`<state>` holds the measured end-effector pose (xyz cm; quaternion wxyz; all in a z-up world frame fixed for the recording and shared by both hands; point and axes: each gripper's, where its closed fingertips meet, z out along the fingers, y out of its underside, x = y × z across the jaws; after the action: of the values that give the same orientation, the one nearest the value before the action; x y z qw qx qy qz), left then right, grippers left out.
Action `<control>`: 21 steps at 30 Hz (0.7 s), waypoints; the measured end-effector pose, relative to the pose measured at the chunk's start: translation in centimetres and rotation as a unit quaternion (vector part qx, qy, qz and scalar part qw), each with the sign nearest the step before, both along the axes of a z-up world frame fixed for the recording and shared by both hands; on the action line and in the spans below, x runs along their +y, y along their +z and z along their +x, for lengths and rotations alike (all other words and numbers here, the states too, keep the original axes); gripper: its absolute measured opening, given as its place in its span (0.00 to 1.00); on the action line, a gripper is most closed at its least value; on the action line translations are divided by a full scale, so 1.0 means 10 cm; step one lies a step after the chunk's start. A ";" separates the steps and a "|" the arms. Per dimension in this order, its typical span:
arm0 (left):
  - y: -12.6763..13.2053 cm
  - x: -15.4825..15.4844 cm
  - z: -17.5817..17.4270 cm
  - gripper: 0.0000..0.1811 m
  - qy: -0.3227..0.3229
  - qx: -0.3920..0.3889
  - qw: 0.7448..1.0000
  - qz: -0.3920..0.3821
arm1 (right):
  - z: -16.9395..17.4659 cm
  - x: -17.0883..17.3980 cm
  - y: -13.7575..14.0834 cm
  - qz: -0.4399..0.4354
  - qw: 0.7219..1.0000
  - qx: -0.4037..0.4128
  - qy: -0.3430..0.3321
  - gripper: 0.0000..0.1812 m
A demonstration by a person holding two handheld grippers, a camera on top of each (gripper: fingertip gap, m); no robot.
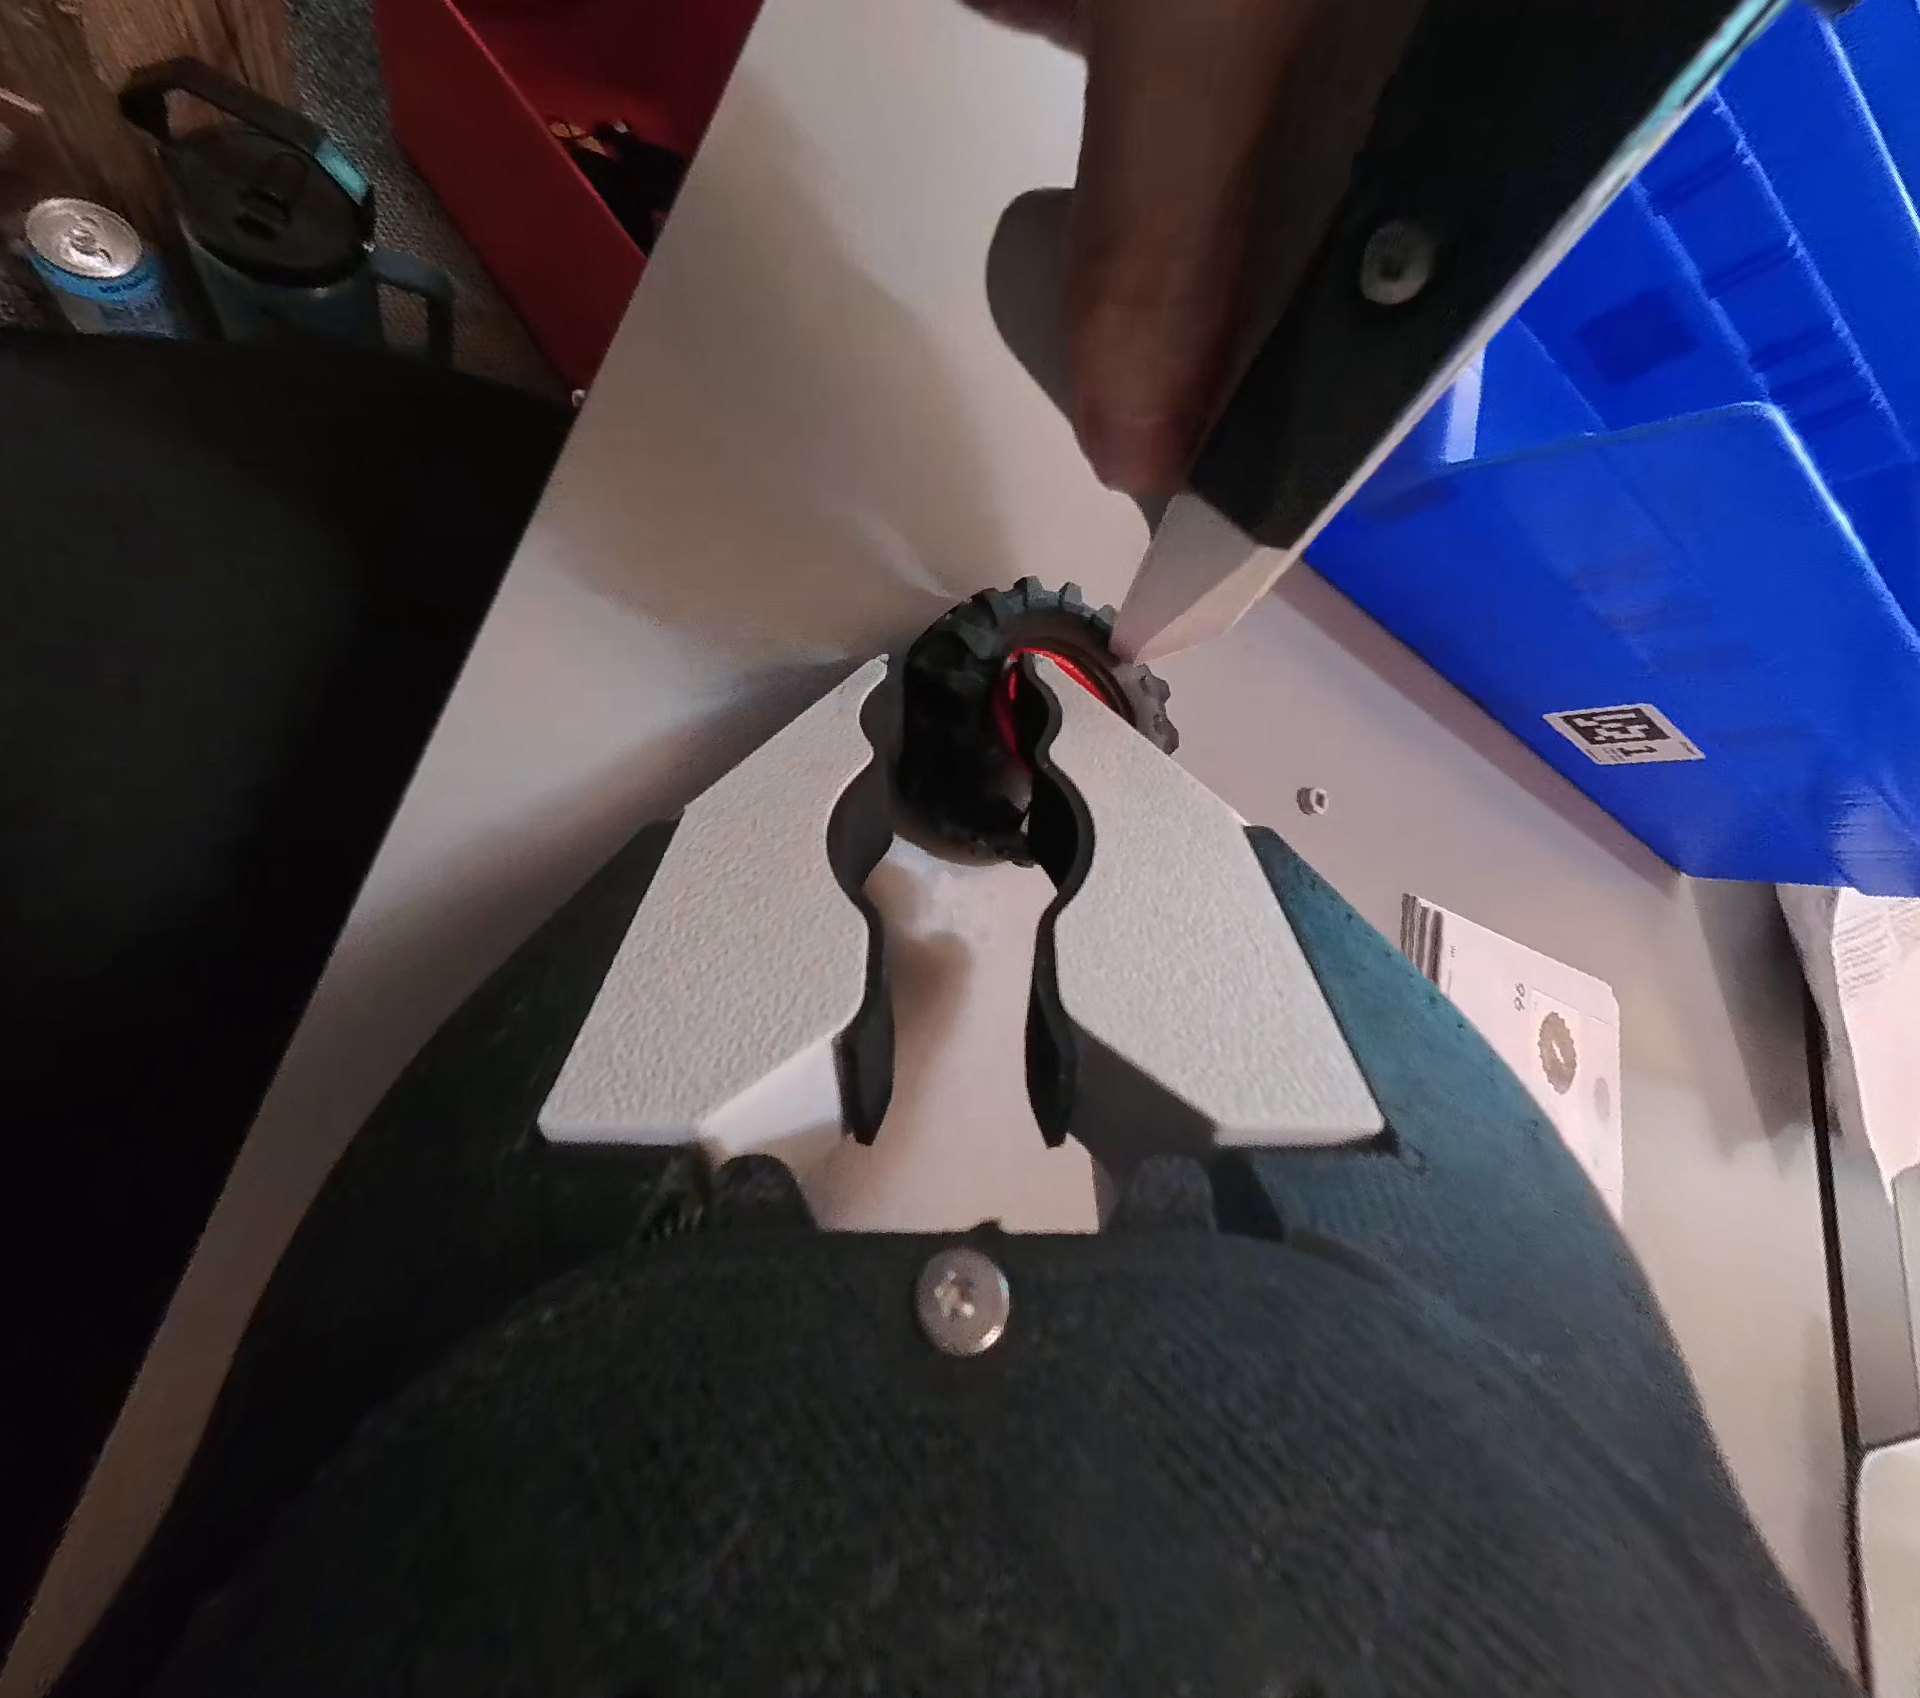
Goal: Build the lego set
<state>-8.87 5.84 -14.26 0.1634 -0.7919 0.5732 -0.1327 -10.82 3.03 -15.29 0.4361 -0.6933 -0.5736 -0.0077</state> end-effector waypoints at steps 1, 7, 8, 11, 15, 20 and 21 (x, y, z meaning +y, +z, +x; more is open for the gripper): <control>0.00 -0.02 0.01 0.00 -0.016 0.004 1.000 0.006 | 0.00 0.00 0.00 0.001 1.000 0.001 -0.001 0.11; -0.08 0.00 0.02 0.12 -0.044 0.019 0.997 0.058 | 0.17 0.02 0.06 -0.003 1.000 0.000 0.001 0.19; -0.07 0.00 0.03 0.12 -0.042 0.012 0.997 0.066 | 0.19 0.03 0.05 -0.009 1.000 0.000 0.003 0.21; -0.01 0.05 0.07 0.09 -0.012 -0.025 0.996 0.084 | 0.21 0.00 0.02 -0.012 0.999 -0.016 0.028 0.22; -0.04 0.05 0.05 0.08 0.023 -0.042 0.997 0.061 | 0.19 -0.03 0.00 0.014 0.996 -0.054 0.073 0.20; -0.06 0.11 0.05 0.13 0.025 -0.043 0.996 0.076 | 0.16 -0.02 -0.01 0.049 0.989 -0.101 0.098 0.15; -0.07 0.11 0.05 0.15 0.024 -0.049 0.996 0.077 | 0.15 -0.02 -0.01 0.047 0.989 -0.097 0.099 0.15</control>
<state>-8.35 6.94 -14.92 0.2545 -0.7832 0.5539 -0.1227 -9.29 2.85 -15.35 0.4093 -0.6080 -0.6777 -0.0590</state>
